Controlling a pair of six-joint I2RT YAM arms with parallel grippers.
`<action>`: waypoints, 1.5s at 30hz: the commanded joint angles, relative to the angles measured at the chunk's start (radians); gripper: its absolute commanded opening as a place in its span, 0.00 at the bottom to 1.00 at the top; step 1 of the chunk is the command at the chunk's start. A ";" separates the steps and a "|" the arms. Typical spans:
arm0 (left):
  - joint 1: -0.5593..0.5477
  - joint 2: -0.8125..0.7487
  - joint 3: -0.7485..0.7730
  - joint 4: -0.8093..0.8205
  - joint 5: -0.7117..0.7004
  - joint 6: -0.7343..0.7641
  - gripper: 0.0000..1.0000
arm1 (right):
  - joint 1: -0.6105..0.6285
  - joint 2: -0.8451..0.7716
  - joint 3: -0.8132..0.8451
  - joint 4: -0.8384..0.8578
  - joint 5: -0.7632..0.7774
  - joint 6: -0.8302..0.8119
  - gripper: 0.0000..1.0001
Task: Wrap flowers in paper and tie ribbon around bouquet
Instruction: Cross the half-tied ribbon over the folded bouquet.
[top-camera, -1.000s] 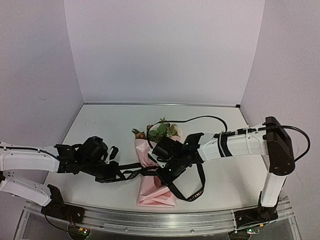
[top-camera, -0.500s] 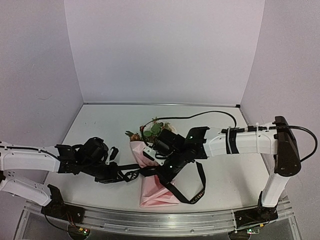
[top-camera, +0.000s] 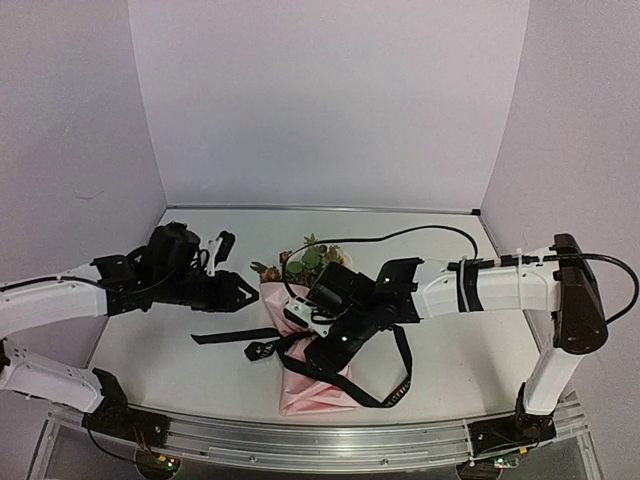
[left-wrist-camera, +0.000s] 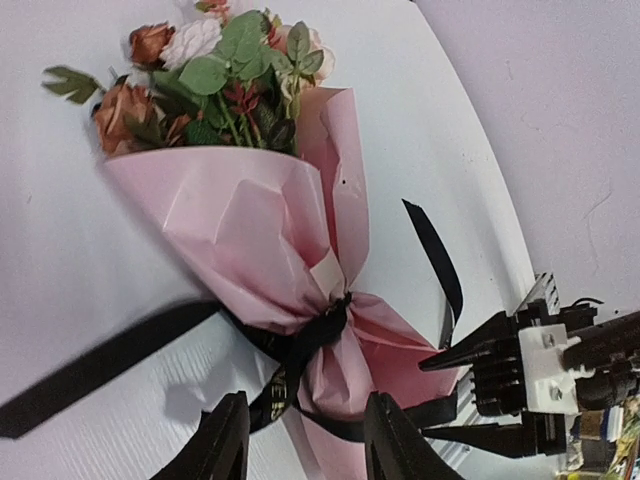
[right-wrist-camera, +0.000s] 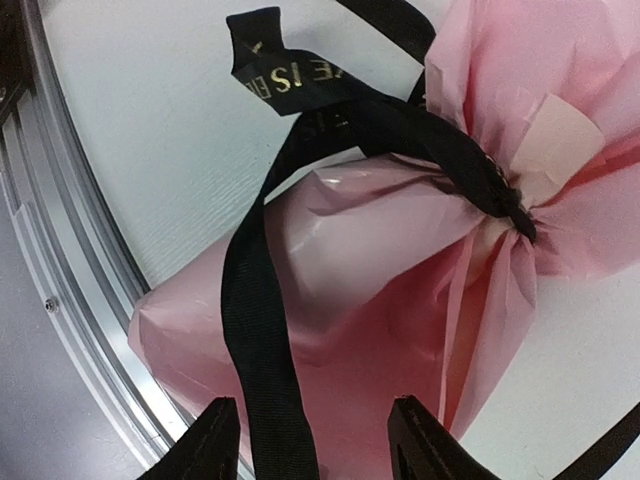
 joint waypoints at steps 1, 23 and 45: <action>0.007 0.215 0.164 0.014 0.135 0.246 0.35 | -0.007 -0.118 -0.067 0.056 0.183 0.033 0.55; -0.057 0.605 0.371 -0.137 0.267 0.545 0.33 | -0.085 -0.248 -0.286 0.224 0.147 0.172 0.51; -0.070 0.615 0.350 -0.123 0.201 0.557 0.16 | -0.085 -0.247 -0.289 0.222 0.143 0.169 0.50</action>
